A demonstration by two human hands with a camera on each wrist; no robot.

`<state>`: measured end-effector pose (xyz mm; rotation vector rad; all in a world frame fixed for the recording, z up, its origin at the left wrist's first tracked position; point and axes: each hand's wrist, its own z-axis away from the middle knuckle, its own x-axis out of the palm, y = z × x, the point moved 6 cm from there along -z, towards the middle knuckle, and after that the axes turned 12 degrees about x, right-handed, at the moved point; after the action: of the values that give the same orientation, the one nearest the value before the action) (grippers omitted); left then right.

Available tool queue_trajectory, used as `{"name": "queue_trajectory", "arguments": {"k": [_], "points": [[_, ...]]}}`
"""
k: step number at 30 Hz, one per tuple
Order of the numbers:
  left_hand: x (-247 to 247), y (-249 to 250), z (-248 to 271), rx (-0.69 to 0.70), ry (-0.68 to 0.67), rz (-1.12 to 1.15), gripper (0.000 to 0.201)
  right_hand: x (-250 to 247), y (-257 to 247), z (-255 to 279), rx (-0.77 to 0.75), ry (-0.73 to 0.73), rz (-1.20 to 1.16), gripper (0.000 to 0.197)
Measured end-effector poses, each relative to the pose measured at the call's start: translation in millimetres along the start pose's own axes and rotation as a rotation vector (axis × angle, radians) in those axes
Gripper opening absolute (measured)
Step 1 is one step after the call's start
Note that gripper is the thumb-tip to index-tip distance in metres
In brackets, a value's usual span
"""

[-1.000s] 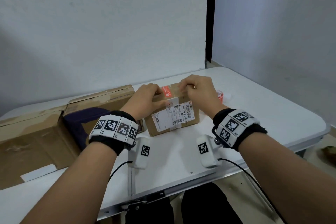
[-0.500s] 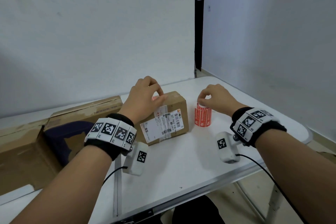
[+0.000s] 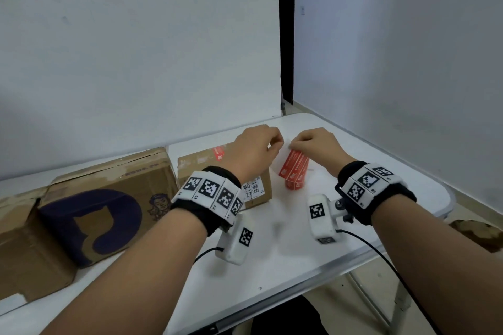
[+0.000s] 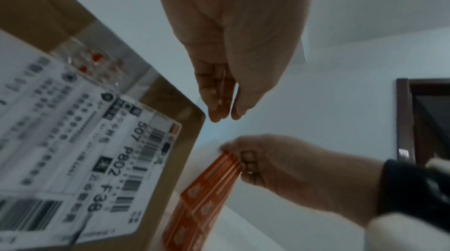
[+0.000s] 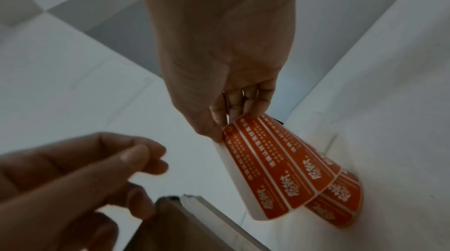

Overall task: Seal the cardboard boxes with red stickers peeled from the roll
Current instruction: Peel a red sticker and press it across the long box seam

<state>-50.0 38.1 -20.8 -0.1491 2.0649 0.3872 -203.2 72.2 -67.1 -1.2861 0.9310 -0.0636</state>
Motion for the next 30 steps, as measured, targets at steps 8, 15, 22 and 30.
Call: {"name": "queue_trajectory", "arguments": {"k": [8, 15, 22, 30], "points": [[39, 13, -23, -0.094, 0.039, 0.106, 0.021, -16, 16, 9, 0.177, -0.126, -0.381, 0.007], [54, 17, -30, -0.092, 0.069, 0.059, 0.019, -18, 27, 10, 0.279, -0.139, -0.505, 0.022], [61, 17, -25, -0.025, 0.102, 0.007, 0.018, -18, 26, 11, 0.326, -0.134, -0.489, 0.012], [59, 20, -22, 0.032, 0.137, -0.054, 0.01, -18, 23, 14, 0.331, -0.148, -0.47, 0.007]]}}
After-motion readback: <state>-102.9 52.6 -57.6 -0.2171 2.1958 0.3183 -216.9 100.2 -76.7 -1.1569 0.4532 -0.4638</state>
